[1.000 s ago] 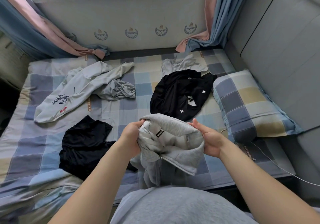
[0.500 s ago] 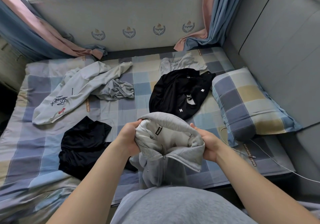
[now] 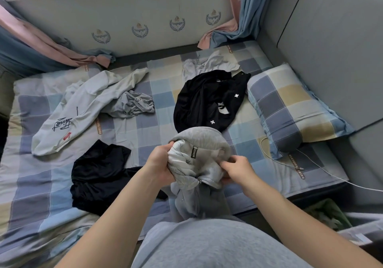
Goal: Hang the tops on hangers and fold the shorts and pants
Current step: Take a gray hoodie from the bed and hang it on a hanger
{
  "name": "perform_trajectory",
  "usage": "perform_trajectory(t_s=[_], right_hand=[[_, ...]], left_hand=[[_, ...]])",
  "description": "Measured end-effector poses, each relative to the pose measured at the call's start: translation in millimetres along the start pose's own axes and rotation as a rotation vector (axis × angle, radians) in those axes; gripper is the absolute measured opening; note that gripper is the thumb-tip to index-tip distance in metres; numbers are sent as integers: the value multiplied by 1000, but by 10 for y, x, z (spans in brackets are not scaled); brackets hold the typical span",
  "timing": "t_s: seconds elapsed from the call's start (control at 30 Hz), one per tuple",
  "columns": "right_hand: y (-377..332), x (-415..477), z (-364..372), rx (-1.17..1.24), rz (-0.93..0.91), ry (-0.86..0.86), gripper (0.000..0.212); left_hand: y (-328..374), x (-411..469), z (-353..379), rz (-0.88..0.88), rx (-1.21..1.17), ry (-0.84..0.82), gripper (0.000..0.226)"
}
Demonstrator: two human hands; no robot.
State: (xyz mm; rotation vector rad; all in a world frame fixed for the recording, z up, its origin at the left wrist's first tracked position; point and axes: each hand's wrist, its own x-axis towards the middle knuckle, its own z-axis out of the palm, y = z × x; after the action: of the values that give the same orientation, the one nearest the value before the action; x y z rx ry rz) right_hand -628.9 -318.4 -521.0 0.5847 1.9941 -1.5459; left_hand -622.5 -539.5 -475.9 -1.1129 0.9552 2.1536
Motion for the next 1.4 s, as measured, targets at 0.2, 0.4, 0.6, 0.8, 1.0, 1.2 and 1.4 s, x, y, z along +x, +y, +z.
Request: perform_trajectory(t_s=[0.2, 0.4, 0.6, 0.8, 1.0, 1.2, 1.4], right_hand=[[180, -85, 13, 588, 179, -23, 17], [626, -463, 213, 708, 213, 215, 19], [827, -984, 689, 757, 105, 503, 17], [1178, -1909, 1263, 852, 115, 757, 19], [1565, -3068, 1509, 1061, -18, 974, 15], [2115, -4090, 1680, 1229, -86, 1387, 17], [3098, -5254, 1840, 1368, -131, 1568, 18]], left_hand=[[8, 23, -152, -1, 116, 110, 45], [-54, 22, -324, 12, 263, 122, 40], [-111, -136, -529, -16, 658, -59, 34], [-345, -426, -826, -99, 1013, -269, 31], [-1040, -1012, -705, -288, 1374, -640, 30], [-2024, -1561, -530, -457, 1614, -907, 25], [-3404, -2200, -695, -521, 1750, -1118, 18]])
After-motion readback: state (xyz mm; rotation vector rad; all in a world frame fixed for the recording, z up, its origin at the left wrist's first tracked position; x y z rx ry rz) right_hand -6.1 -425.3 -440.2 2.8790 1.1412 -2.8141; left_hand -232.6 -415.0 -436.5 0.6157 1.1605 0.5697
